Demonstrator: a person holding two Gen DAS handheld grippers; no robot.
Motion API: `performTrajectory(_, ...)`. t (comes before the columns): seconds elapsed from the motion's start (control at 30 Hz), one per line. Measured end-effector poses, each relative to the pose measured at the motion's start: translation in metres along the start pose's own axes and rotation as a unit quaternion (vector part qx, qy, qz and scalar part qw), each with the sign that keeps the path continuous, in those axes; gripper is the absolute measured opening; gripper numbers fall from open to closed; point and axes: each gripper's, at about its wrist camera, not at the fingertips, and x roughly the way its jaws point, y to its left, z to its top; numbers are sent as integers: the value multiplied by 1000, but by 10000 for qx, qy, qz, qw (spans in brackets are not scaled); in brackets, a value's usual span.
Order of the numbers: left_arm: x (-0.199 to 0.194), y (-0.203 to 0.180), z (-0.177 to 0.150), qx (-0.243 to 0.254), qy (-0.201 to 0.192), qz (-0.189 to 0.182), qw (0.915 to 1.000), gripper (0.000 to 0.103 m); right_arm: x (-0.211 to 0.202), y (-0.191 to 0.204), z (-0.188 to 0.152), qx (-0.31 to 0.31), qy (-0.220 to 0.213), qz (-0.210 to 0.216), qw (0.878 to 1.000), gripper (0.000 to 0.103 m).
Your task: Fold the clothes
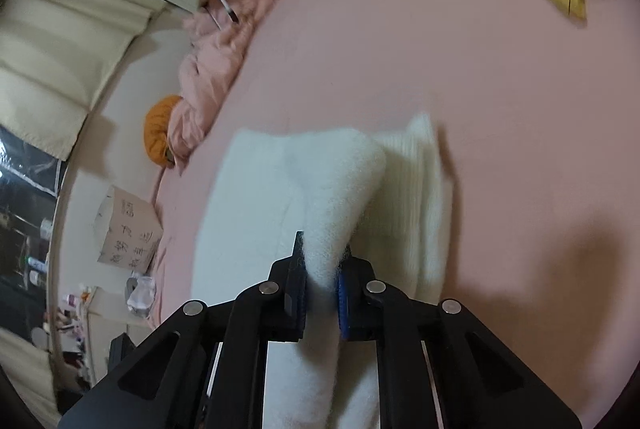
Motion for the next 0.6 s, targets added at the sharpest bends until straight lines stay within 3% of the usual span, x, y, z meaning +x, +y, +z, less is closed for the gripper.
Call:
performTrajectory(0.1,0,0,-2,-2,-32,-22,10000,39,4,-3,10,49,-118,-197,9997,12)
performTrajectory(0.17,3,1,-2,7,7,0,10000,39,26,-14,7,104,159,-479,9987,12)
performTrajectory(0.27,2,0,-1,38,27,23,10000,39,27,-26,-1,300,51,-484,9984,12)
performTrajectory(0.33,-1,-1,0,73,23,25,10000,39,8,-23,-3,366,-152,-511,9979,28)
performTrajectory(0.4,-2,0,1,122,48,44,9999,39,-19,-11,-10,114,-446,-794,9958,40)
performTrajectory(0.43,-1,0,1,135,65,43,9999,39,-31,-5,-16,-23,-550,-843,9949,41)
performTrajectory(0.6,-1,-2,1,88,59,6,9999,39,-51,23,-76,-398,230,-155,9988,44)
